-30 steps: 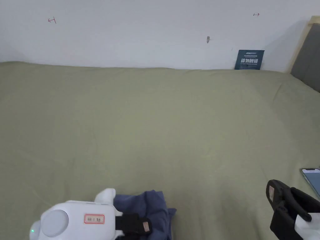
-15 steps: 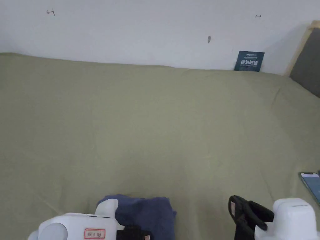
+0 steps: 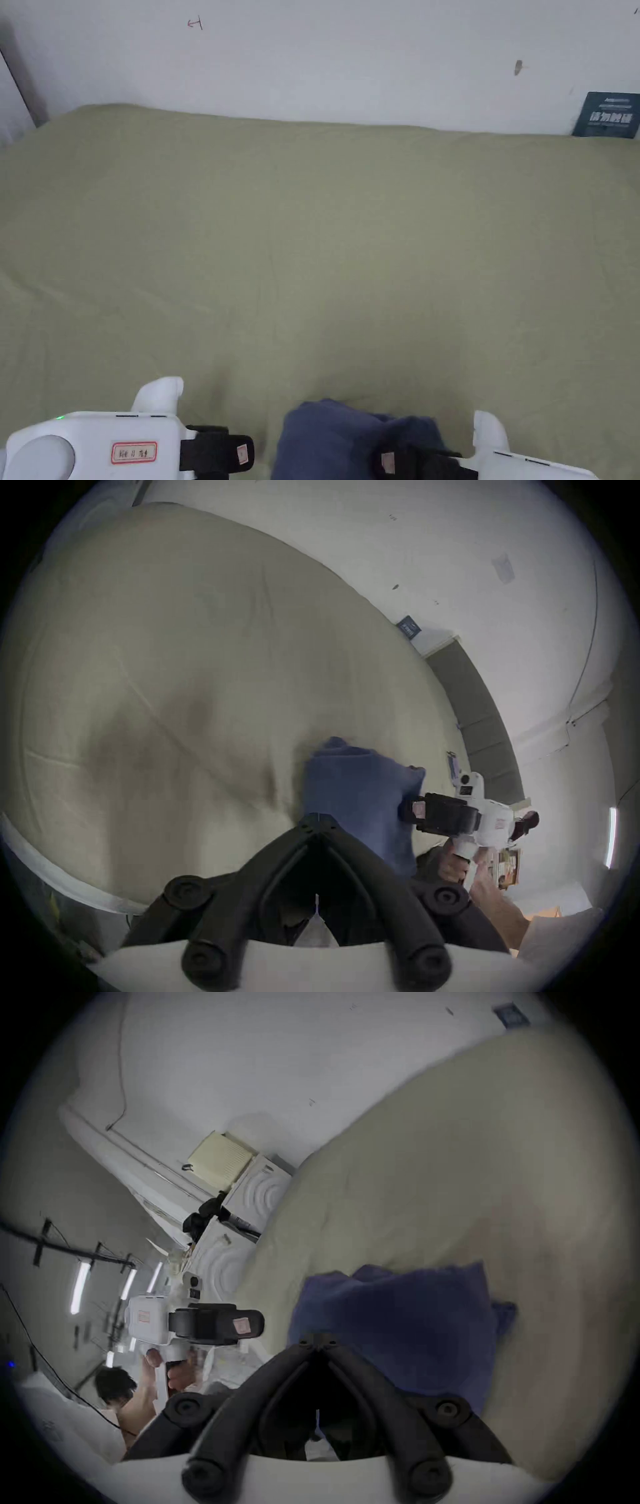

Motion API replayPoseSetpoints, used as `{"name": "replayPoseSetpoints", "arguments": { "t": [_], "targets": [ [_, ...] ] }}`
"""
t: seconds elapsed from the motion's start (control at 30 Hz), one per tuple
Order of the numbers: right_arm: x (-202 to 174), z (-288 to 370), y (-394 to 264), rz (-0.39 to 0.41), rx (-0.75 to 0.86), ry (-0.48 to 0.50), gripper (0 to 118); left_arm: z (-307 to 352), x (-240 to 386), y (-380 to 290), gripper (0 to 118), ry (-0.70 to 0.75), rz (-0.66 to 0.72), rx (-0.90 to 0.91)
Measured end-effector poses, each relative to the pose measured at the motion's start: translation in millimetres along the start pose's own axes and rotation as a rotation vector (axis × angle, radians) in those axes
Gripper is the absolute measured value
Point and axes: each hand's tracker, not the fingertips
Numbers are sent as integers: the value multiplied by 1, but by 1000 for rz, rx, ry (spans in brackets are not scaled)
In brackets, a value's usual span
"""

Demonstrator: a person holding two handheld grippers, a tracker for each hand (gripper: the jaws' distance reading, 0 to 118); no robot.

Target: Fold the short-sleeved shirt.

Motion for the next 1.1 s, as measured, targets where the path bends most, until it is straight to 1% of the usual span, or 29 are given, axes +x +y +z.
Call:
{"name": "replayPoseSetpoints", "arguments": {
  "t": [0.03, 0.07, 0.1, 0.13, 0.17, 0.2, 0.23, 0.27, 0.3, 0.33, 0.43, 0.5, 0.6, 0.63, 0.67, 0.7, 0.73, 0.77, 0.8, 0.87, 0.9, 1.0, 1.1],
  "targets": [
    [11, -1, 1, -29, 2, 3, 0, -3, -3, 1, 0, 6, 1, -5],
    [25, -3, 4, -73, -26, 58, 0, -5, -7, 2, 0, 5, 0, -8],
    [37, -4, 5, -128, -39, 92, 0, -9, -12, 4, 0, -3, 3, -21],
    [41, -4, 3, -157, -39, 134, 0, -13, -14, 6, 5, -22, 6, -42],
    [50, -5, 4, -199, -58, 206, 0, -16, -17, 8, 18, -55, 6, -52],
    [55, -5, 4, -224, -53, 219, 0, -19, -19, 9, 45, -69, 5, -54],
    [60, -6, 4, -247, -49, 231, 0, -23, -19, 11, 88, -105, 4, -60],
    [62, -6, 4, -256, -56, 248, 0, -29, -19, 12, 108, -170, 16, -73],
    [59, -6, 3, -237, -51, 230, 0, -36, -21, 14, 110, -196, 31, -90],
    [57, -5, 3, -232, -52, 230, 0, -41, -22, 15, 110, -226, 43, -91],
    [58, -6, 3, -231, -55, 229, 0, -69, -21, 17, 109, -270, 74, -184],
    [58, -6, 1, -239, -55, 235, 0, -88, -17, 15, 109, -272, 51, -223],
    [59, -6, 1, -243, -55, 238, 0, -94, -9, 17, 108, -343, 17, -229],
    [59, -6, 1, -247, -54, 239, 0, -95, -8, 18, 101, -333, 24, -246],
    [60, -5, 2, -248, -55, 239, 0, -94, -9, 20, 91, -267, -14, -250],
    [60, -5, 2, -247, -56, 236, 0, -91, -11, 20, 70, -216, -45, -242],
    [58, -4, 2, -245, -54, 231, 0, -89, -14, 20, 44, -212, -46, -240],
    [54, -3, 2, -240, -54, 224, 0, -89, -21, 22, 42, -243, -11, -254],
    [46, 0, 3, -208, -50, 193, 0, -89, -24, 21, 42, -285, 39, -263],
    [35, 4, 3, -162, -43, 152, 0, -86, -20, 21, 41, -273, 12, -258],
    [29, 6, 2, -156, -45, 151, 0, -84, -20, 22, 41, -271, 11, -252],
    [8, 19, 3, -89, -42, 133, 0, -68, -26, 26, 41, -291, 21, -238],
    [-9, 33, 4, -48, -30, 136, 0, -33, -43, 42, 41, -242, -9, -198]
  ]
}}
